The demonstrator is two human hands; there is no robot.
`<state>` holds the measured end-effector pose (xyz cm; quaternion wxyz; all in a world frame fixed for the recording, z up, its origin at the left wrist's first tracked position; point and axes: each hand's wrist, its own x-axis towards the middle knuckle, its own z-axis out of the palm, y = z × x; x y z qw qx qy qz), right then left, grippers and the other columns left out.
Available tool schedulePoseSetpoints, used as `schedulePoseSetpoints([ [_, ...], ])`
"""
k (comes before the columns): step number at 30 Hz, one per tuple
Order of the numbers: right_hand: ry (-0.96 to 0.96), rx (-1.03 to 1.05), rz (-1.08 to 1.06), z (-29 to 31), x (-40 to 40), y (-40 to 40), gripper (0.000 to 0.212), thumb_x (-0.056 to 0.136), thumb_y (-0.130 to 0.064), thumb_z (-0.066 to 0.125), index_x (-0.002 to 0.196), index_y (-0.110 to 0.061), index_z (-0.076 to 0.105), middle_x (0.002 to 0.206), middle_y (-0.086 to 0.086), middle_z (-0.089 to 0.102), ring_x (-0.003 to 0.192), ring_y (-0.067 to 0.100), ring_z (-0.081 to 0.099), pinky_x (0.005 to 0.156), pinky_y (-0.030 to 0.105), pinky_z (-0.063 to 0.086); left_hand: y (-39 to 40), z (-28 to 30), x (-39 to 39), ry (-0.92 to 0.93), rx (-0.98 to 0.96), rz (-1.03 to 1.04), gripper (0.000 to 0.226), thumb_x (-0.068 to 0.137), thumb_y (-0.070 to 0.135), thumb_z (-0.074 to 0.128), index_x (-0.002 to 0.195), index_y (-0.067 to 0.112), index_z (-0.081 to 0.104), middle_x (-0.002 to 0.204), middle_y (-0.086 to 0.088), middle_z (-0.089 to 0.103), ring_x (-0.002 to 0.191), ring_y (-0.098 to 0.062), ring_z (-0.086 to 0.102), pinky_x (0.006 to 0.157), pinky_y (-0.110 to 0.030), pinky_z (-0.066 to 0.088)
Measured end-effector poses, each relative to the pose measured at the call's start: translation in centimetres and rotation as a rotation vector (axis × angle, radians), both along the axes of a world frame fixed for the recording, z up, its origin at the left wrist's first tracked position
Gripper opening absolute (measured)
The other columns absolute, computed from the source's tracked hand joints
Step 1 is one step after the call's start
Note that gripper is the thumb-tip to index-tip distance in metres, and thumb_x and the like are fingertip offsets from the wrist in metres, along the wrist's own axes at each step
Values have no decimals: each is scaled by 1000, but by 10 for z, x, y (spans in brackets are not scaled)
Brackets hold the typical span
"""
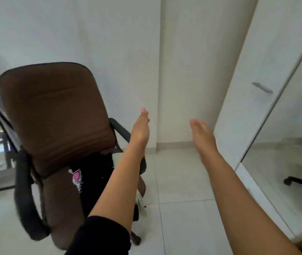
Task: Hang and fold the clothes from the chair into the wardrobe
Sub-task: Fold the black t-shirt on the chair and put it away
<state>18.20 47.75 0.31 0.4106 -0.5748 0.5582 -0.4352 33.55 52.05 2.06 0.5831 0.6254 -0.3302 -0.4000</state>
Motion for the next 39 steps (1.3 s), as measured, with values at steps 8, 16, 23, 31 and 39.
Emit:
schedulePoseSetpoints([
  [8, 51, 94, 250, -31, 160, -10, 48, 97, -43, 38, 139, -21, 43, 145, 0, 44, 132, 20, 41, 108, 37, 33, 30, -23, 161, 51, 115, 283, 61, 96, 60, 22, 143, 25, 39, 147, 2, 41, 138, -23, 33, 115, -48, 24],
  [16, 213, 180, 383, -91, 266, -34, 49, 96, -36, 41, 142, -18, 40, 145, 3, 44, 130, 23, 42, 104, 32, 32, 34, -83, 275, 57, 277, 373, 60, 98, 56, 21, 144, 22, 38, 147, 0, 41, 138, -22, 34, 114, -45, 26],
  [23, 394, 239, 567, -161, 349, -80, 49, 97, -29, 48, 143, -17, 38, 145, 8, 43, 131, 24, 43, 104, 32, 34, -4, -147, 350, -206, 554, 333, 55, 100, 45, 23, 136, 10, 47, 137, -11, 50, 126, -32, 44, 104, -39, 34],
  [31, 696, 293, 794, -255, 444, -152, 52, 97, -28, 49, 146, -17, 33, 141, 11, 46, 114, 27, 57, 82, 27, 40, -48, -247, 443, -447, 895, 117, 50, 100, 42, 33, 140, 14, 44, 139, -8, 51, 127, -29, 46, 99, -30, 36],
  [39, 909, 287, 947, -347, 533, -207, 54, 96, -31, 51, 146, -21, 32, 145, 10, 40, 109, 26, 57, 79, 27, 41, -107, -336, 524, -618, 1046, -92, 52, 101, 39, 34, 142, 7, 39, 148, -12, 39, 134, -32, 37, 106, -31, 32],
])
